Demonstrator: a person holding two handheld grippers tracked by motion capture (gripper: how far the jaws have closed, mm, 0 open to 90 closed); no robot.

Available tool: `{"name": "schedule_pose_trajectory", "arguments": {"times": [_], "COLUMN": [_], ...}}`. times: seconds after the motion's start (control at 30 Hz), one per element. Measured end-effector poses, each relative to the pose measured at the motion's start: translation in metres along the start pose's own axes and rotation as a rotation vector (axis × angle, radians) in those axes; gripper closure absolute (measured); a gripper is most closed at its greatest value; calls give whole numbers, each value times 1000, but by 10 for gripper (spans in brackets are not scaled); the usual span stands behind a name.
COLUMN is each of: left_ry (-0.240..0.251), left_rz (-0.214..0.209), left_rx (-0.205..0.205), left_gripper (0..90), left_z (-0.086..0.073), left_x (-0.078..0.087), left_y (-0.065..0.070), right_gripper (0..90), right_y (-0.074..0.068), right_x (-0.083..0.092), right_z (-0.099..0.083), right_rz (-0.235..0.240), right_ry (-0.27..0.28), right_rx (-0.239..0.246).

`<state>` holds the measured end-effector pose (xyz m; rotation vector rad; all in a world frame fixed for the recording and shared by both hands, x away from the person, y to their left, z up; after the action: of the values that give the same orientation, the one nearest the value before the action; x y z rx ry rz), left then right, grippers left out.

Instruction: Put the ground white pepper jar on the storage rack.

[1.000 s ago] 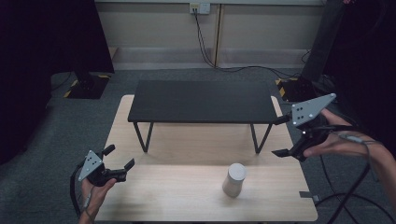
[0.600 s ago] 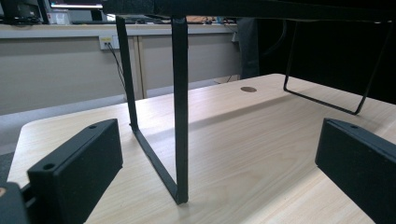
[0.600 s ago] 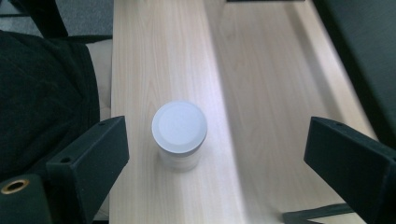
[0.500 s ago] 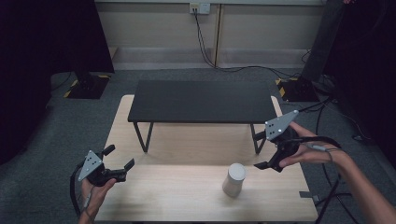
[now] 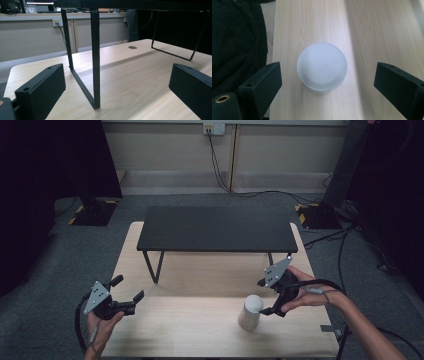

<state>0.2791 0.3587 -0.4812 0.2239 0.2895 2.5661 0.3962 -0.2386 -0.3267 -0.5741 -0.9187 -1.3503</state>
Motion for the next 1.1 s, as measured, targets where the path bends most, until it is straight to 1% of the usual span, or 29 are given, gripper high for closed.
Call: {"name": "schedule_pose_trajectory", "arguments": {"times": [0.1,0.13,0.23,0.4,0.43,0.47,0.5,0.53,0.57,0.6,0.63,0.67,0.7,0.73,0.8,0.87,1.1], "left_ry": [1,0,-1,3,4,2,2,3,3,3,4,3,4,4,3,3,3], "left_rz": [0,0,-1,0,-1,-1,-1,-1,-2,-2,-2,-2,-2,-2,-2,-2,-2], "left_rx": [1,0,0,1,0,-2,-2,-1,-1,-2,-1,-1,0,-2,-1,-1,-1], "left_gripper": [0,0,0,0,0,0,0,0,0,0,0,0,0,0,0,0,0], "left_z": [0,0,0,0,0,0,0,0,0,0,0,0,0,0,0,0,0], "left_x": [0,0,0,1,1,1,1,1,1,1,1,1,1,1,0,0,0], "left_y": [0,0,0,0,0,0,0,0,0,0,0,0,0,0,0,0,0], "right_gripper": [79,78,80,94,101,144,144,160,244,294,310,330,330,331,332,332,334], "right_y": [0,1,2,4,4,6,6,6,6,7,7,7,8,9,9,8,7], "right_x": [-10,-13,-23,-36,-39,-42,-42,-44,-46,-46,-47,-47,-47,-46,-47,-47,-46], "right_z": [0,0,3,9,10,11,11,11,12,13,14,14,13,12,13,16,17], "right_rz": [13,23,37,54,60,69,69,70,77,83,78,80,77,80,78,77,77], "right_ry": [-2,-5,-32,-61,-72,-88,-88,-101,-112,-129,-142,-143,-136,-138,-139,-153,-161], "right_rx": [4,-3,9,22,24,36,36,42,36,40,45,37,16,11,25,15,2]}}
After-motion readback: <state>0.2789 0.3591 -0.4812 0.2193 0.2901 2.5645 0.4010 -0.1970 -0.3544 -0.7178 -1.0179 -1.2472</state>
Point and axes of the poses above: each handheld gripper's, and its own axes: x roughly backward along the jaws, z roughly out of its top, y roughly to its right, the point moved 7 cm from there along -x, roughly forward along the jaws, and after that the axes turned 14 degrees about x, right-handed, at the moved point
